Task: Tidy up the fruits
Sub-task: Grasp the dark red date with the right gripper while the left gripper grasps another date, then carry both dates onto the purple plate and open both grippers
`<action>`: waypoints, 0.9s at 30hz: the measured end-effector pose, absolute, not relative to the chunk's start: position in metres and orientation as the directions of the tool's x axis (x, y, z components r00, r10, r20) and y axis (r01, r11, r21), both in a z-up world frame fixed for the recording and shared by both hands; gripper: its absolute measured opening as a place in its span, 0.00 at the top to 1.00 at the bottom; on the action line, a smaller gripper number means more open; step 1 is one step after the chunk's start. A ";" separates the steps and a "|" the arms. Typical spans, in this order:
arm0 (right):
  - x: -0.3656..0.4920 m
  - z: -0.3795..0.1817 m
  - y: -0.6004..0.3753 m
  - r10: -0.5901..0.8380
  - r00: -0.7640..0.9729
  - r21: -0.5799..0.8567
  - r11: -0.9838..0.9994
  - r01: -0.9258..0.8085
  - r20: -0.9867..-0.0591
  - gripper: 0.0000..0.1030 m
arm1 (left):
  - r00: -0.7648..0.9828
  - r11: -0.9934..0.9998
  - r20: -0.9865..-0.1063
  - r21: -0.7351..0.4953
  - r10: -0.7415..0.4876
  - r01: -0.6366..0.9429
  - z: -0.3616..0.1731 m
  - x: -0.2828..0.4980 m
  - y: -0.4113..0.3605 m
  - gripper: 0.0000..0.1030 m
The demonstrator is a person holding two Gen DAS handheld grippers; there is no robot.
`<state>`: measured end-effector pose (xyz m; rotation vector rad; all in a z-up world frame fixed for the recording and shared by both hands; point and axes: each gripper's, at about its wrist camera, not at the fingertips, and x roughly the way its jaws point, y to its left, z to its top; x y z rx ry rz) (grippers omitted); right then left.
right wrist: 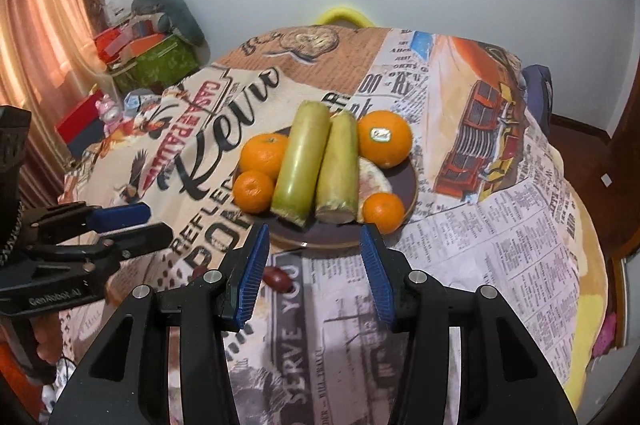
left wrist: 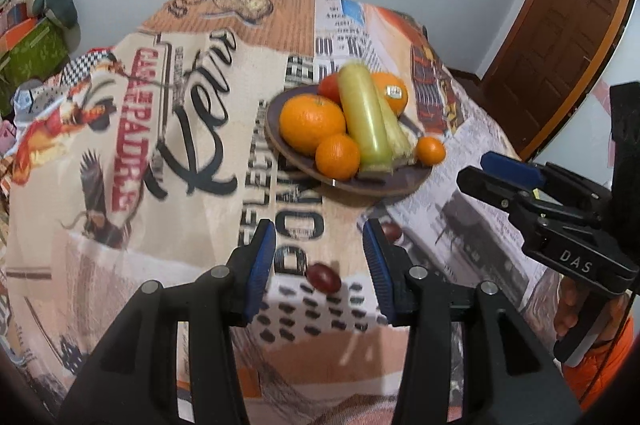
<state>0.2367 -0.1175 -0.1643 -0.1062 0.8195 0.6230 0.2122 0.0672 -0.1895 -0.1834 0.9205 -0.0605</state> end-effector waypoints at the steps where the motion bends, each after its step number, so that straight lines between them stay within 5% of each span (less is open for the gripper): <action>1: 0.235 -0.168 -0.115 0.476 0.508 0.141 0.814 -0.563 -0.718 0.57 | 0.595 0.982 -0.793 -0.187 -0.134 -0.028 -0.195 0.211 0.066 0.56; 18: 0.238 -0.228 -0.082 0.458 0.371 0.145 0.765 -0.628 -0.808 0.58 | 0.528 0.980 -0.835 -0.197 -0.155 -0.024 -0.247 0.212 0.057 0.61; 23: 0.237 -0.231 -0.072 0.448 0.370 0.121 0.754 -0.646 -0.814 0.71 | 0.534 0.980 -0.830 -0.196 -0.160 -0.011 -0.251 0.214 0.057 0.76; 27: 0.235 -0.231 -0.070 0.452 0.368 0.121 0.749 -0.652 -0.813 0.79 | 0.546 0.985 -0.825 -0.175 -0.147 0.002 -0.251 0.213 0.053 0.78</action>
